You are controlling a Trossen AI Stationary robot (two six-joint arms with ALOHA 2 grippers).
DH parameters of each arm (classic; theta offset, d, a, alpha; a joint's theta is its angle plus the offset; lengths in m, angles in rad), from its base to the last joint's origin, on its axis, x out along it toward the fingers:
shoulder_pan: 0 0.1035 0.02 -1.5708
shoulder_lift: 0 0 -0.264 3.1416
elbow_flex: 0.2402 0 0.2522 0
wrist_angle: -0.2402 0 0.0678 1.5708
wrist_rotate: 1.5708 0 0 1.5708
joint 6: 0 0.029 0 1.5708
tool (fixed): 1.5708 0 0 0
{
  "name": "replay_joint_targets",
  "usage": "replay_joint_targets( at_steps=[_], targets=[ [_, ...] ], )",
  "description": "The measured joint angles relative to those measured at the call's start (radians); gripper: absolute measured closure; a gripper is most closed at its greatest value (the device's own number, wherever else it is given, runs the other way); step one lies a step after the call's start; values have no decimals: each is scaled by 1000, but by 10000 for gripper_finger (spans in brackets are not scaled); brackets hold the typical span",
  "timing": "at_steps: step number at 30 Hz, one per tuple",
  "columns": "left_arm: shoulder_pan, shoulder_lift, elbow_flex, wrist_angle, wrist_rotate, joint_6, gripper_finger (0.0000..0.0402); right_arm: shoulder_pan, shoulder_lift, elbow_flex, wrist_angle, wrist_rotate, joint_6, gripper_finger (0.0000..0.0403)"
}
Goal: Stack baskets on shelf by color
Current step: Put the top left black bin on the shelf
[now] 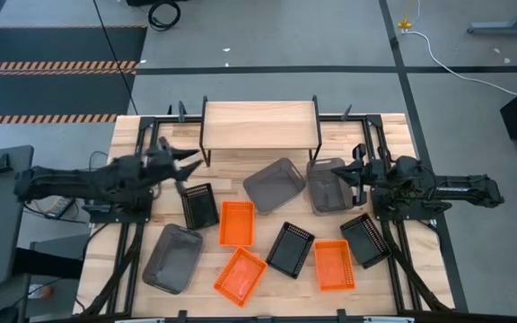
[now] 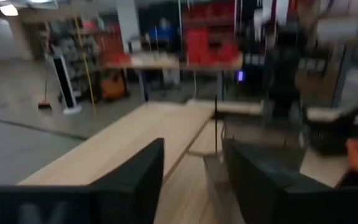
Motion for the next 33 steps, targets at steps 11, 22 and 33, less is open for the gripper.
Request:
replay_joint_targets(
  at_steps=[11, 22, 33],
  targets=[
    [54, 691, 488, -267, 237, 279, 179, 0, 0, 0, 16, 0, -48, 386],
    [-9, 1047, 833, -770, 256, 412, 205, 0, 0, 0, 15, 23, -66, 386],
    [-14, 1144, 837, -785, 200, 520, 201, 0, 0, 0, 14, 60, -83, 386]
  ],
)
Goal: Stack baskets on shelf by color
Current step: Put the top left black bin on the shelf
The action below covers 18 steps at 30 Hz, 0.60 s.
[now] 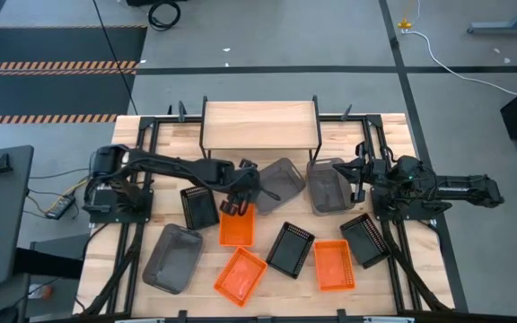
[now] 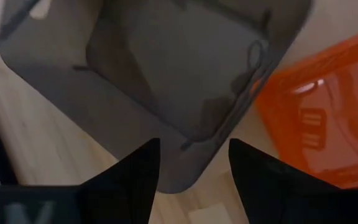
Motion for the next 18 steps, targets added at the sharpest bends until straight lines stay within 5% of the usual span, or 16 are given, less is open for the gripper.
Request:
replay_joint_targets(
  at_steps=[7, 15, 18],
  targets=[
    [28, 47, 0, -11, -3, 43, 233, 0, 0, 0, -1, 0, 0, 386],
    [28, 39, 0, 4, 4, 116, 373, 0, 0, 0, -6, 5, 0, 386],
    [29, 39, -1, -3, -2, 106, 389, 0, 0, 0, -6, 7, 0, 386]
  ],
)
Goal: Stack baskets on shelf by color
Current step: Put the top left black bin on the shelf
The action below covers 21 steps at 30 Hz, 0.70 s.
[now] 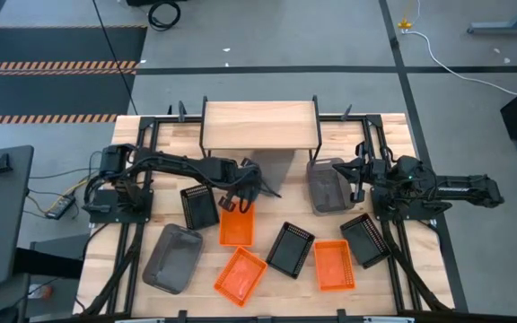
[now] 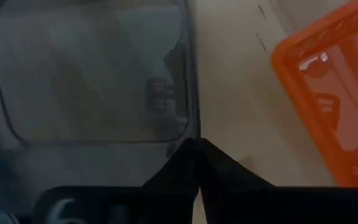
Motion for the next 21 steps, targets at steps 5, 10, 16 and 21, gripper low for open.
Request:
replay_joint_targets(
  at_steps=[5, 10, 16, 21],
  targets=[
    [-16, -2, 0, 5, 0, 20, 394, 0, 0, 0, 0, 0, 0, 386],
    [-49, -6, 44, -51, 3, 47, 395, 0, 0, 0, 1, 3, 0, 386],
    [-84, -6, 186, -192, 37, 9, 395, 0, 0, 0, 8, 3, -2, 386],
    [-107, -6, 322, -310, 138, -60, 395, 0, 0, 0, 16, 4, -4, 386]
  ],
)
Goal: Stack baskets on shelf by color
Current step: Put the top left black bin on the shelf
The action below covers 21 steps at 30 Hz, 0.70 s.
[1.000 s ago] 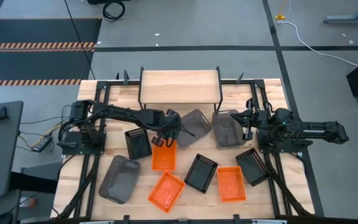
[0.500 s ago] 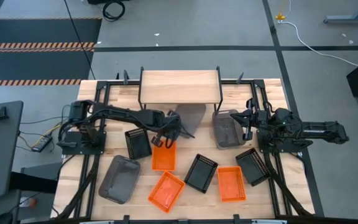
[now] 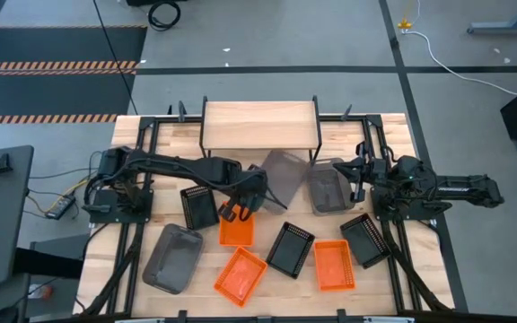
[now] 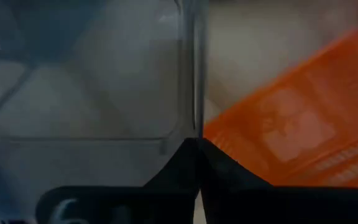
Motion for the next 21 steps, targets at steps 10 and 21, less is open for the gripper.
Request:
replay_joint_targets(
  at_steps=[10, 21],
  targets=[
    [-16, -9, 249, -327, 72, -187, 395, 0, 0, 0, 14, 0, 14, 386],
    [141, -33, 326, -512, -209, -290, 395, 1, 0, 0, 14, -5, 105, 386]
  ],
)
